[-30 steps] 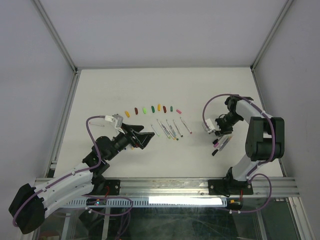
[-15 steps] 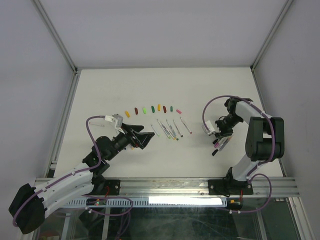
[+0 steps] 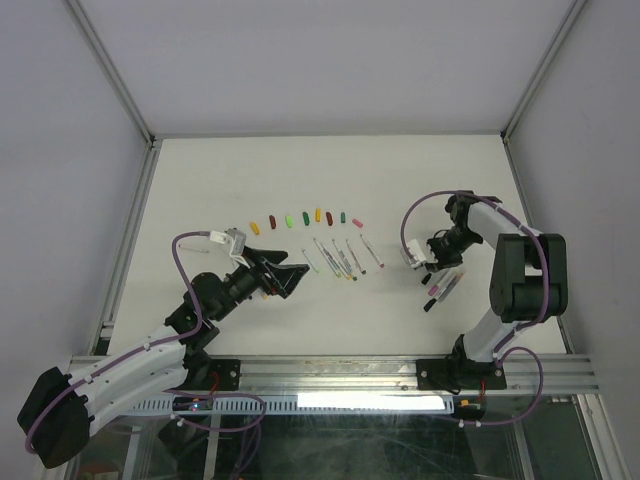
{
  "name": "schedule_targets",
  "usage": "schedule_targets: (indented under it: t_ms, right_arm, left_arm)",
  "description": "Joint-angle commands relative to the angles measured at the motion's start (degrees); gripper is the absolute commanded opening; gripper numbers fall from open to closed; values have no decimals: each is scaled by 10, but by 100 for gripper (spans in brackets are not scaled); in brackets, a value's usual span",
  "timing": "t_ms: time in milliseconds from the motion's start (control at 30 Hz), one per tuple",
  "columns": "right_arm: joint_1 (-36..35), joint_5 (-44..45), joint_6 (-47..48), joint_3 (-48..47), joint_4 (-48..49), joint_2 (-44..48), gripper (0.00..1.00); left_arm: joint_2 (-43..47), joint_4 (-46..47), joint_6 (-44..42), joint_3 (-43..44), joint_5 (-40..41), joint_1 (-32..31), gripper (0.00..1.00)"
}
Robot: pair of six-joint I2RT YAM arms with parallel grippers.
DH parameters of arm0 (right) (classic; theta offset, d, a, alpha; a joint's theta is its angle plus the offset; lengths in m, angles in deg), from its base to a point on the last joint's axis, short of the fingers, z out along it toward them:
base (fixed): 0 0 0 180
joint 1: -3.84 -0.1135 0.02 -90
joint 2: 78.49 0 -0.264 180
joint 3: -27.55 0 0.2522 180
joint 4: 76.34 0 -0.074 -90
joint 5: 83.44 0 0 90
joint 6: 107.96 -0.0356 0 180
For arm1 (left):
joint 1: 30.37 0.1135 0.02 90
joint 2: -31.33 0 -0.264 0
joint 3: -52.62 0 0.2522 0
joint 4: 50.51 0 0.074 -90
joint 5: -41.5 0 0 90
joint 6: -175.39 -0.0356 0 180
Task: Open the pen caps
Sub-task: Pick up the pen from the center of the board.
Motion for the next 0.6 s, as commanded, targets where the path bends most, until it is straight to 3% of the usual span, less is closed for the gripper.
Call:
schedule_targets:
  t_ms: [0,267,567]
  right_arm:
    - [-7,-3,-2,-11,-6,-4,24]
    - [-22,10,5,-6,-22,-9,29]
    - [-40,11,-42,-10,8,-30,19]
  left_arm:
    - [6,27,4,2,-8,6,99]
    - [-5,39,8,3,-13,6,99]
    - [1,33,7,5,-10,6,99]
